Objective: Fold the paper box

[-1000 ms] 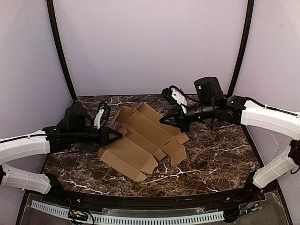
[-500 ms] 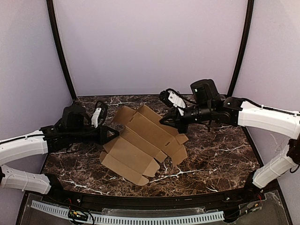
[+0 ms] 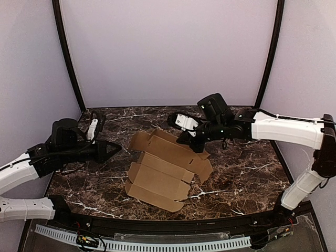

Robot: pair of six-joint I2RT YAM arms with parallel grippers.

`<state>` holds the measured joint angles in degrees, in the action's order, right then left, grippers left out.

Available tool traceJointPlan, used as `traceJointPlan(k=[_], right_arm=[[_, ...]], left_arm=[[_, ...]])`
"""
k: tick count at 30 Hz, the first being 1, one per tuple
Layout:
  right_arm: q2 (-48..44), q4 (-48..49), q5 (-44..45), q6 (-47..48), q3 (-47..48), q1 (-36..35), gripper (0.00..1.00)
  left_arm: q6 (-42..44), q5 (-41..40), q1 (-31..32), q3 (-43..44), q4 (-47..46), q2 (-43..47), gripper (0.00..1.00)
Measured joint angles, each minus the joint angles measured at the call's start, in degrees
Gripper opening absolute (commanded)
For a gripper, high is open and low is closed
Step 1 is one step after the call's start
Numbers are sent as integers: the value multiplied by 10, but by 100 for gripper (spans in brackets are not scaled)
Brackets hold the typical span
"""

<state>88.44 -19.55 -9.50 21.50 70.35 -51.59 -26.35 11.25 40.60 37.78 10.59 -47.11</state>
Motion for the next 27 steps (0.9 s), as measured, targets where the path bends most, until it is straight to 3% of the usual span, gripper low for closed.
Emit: traceJointPlan(k=[17, 27], right_arm=[[107, 4, 164, 139, 30, -58, 0], [126, 31, 204, 143, 16, -75, 0]], left_arm=[[-8, -73, 0, -51, 68, 78, 1], [-12, -113, -1, -69, 54, 16, 1]])
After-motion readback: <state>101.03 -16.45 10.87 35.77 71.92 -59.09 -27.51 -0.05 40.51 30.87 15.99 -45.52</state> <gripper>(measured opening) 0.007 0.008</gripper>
